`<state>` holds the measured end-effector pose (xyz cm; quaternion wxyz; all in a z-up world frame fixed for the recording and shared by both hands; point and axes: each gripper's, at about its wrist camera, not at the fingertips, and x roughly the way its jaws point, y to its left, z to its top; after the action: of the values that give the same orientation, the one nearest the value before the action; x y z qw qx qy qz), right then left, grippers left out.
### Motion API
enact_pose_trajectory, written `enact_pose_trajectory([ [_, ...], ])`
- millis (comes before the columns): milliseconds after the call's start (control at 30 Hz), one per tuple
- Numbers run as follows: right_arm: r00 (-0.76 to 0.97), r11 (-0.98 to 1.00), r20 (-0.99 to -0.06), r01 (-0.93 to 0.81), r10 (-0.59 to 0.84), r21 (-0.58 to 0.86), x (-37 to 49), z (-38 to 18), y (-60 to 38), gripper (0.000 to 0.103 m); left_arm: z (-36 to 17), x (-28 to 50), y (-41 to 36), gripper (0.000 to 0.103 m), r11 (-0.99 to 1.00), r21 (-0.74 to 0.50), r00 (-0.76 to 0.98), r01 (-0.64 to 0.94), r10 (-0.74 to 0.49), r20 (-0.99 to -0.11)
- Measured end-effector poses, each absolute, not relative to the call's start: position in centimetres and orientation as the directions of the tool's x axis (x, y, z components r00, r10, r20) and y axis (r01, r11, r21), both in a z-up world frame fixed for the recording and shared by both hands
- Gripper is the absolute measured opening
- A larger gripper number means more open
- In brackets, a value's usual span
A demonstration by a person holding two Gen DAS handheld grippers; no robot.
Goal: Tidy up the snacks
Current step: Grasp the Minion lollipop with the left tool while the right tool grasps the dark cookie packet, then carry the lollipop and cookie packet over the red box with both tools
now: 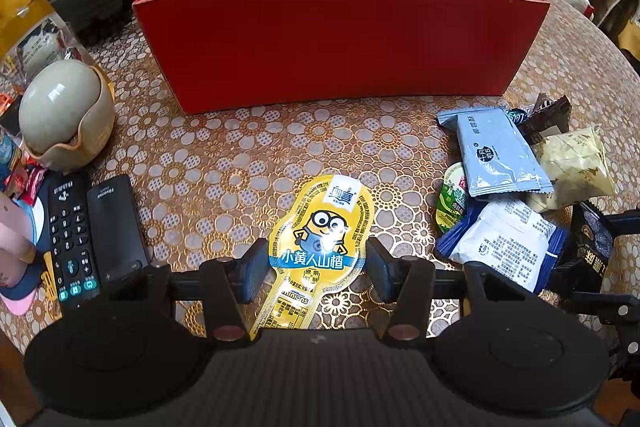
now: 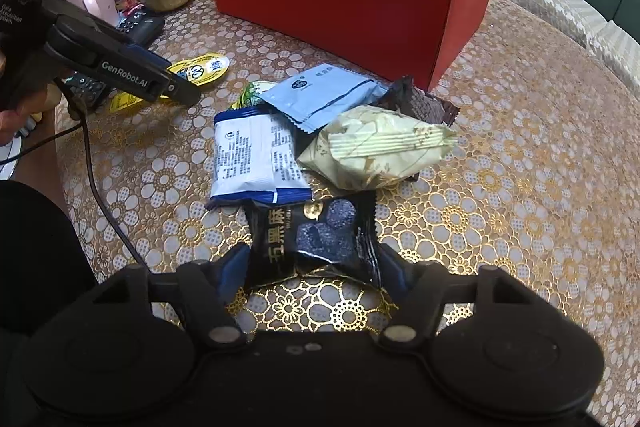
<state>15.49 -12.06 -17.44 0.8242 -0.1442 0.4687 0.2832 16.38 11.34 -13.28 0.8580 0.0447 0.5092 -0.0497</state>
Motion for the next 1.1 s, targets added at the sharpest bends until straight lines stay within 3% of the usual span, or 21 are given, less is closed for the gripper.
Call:
enact_pose_trajectory([
  [567,0.469,0.838,-0.805,-0.543,0.364,0.062,13.9,-14.5,-14.2,0.063,-10.5,13.9,11.4,0.051,0.998,-0.024,0.518,0.062,-0.053,-0.854],
  [1100,0.596,0.863,-0.706,-0.504,0.382,0.041,14.6,-9.1,-15.8,0.063,-3.8,12.9,9.3,0.052,0.999,0.002,0.625,0.048,-0.028,-0.780],
])
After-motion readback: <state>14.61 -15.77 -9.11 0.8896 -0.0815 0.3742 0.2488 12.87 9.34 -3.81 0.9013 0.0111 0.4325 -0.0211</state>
